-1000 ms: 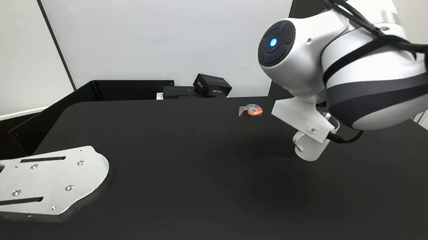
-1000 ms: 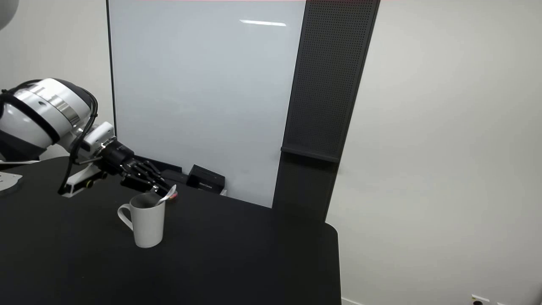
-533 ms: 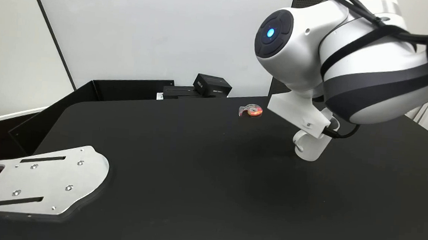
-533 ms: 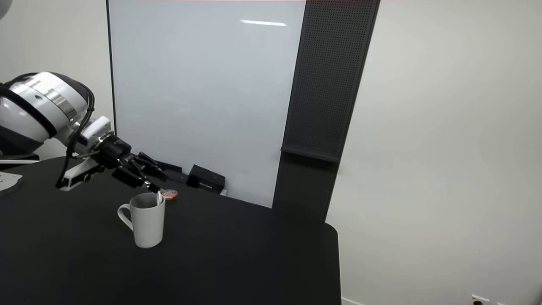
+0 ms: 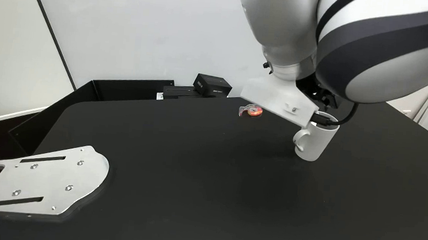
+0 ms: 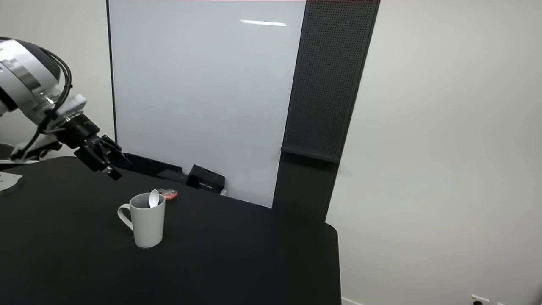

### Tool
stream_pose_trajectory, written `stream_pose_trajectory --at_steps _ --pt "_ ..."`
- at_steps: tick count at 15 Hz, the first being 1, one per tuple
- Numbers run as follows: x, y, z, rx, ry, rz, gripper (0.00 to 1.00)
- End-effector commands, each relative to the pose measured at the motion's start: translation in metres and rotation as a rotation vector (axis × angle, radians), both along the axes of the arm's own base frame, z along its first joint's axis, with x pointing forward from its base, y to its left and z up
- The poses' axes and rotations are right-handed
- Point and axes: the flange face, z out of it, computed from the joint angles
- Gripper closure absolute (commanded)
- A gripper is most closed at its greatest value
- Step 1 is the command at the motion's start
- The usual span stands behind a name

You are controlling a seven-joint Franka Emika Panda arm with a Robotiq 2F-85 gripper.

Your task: Put the spoon in the cup

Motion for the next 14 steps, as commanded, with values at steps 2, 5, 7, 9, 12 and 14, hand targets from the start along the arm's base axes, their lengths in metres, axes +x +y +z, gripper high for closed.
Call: stream_pose_trajectory --at_steps 2,5,7,9,12,14 --pt "-0.033 0.018 0.027 0.115 0.136 0.185 0.0" --pt "-0.049 0.026 0.037 0.184 0.232 0.313 0.0" --pt "-0.056 0.027 0.041 0.224 0.316 0.391 0.0" --pt "-0.063 0.029 0.045 0.264 0.4 0.465 0.0" --pt "-0.066 0.026 0.044 0.338 0.52 0.581 0.0" --pt "-0.066 0.024 0.043 0.386 0.589 0.671 0.0"
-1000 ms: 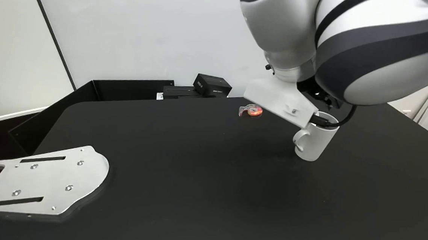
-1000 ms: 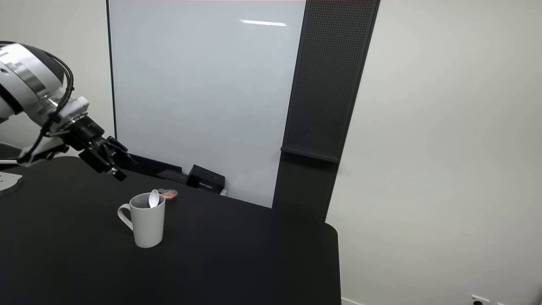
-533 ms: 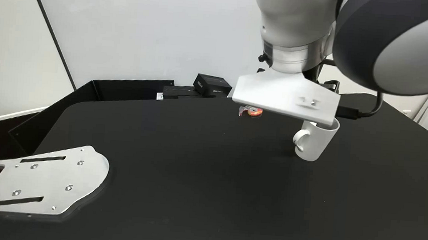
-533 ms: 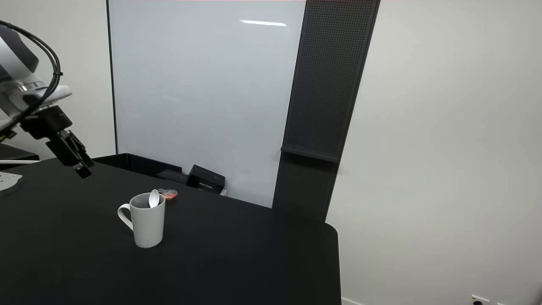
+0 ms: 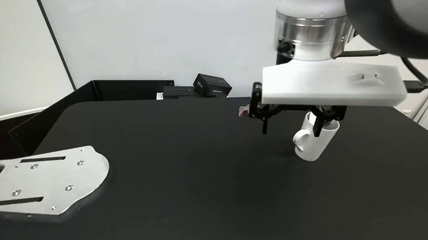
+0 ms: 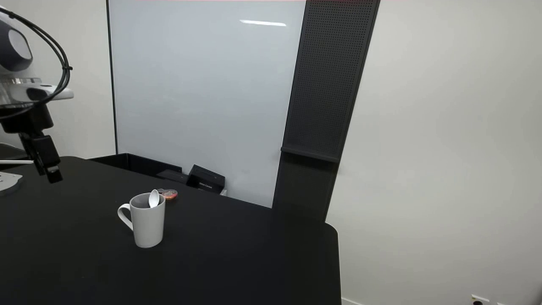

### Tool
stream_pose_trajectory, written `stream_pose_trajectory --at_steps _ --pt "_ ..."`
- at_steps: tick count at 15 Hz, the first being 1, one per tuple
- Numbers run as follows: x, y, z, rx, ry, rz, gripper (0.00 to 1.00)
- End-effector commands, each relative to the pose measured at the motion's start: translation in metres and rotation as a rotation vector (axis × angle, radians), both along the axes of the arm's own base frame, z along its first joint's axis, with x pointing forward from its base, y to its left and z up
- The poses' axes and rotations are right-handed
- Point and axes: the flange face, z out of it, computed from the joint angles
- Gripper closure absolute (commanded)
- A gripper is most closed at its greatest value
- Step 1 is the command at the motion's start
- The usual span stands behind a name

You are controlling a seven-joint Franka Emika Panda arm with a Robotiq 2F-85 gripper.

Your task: Put the spoon in the cup

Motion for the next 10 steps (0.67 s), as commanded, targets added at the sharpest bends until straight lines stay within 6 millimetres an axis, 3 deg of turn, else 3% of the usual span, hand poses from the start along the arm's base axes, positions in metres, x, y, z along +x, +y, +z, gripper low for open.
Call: stream_pose_trajectory --at_steps 1,5,6,10 --pt "-0.005 -0.011 0.002 0.082 0.111 0.149 0.0" --pt "-0.01 -0.026 -0.008 0.107 0.272 0.334 0.0" --pt "-0.003 -0.02 -0.008 0.104 0.217 0.268 0.0" --pt "-0.003 -0.022 -0.011 0.1 0.225 0.281 0.0"
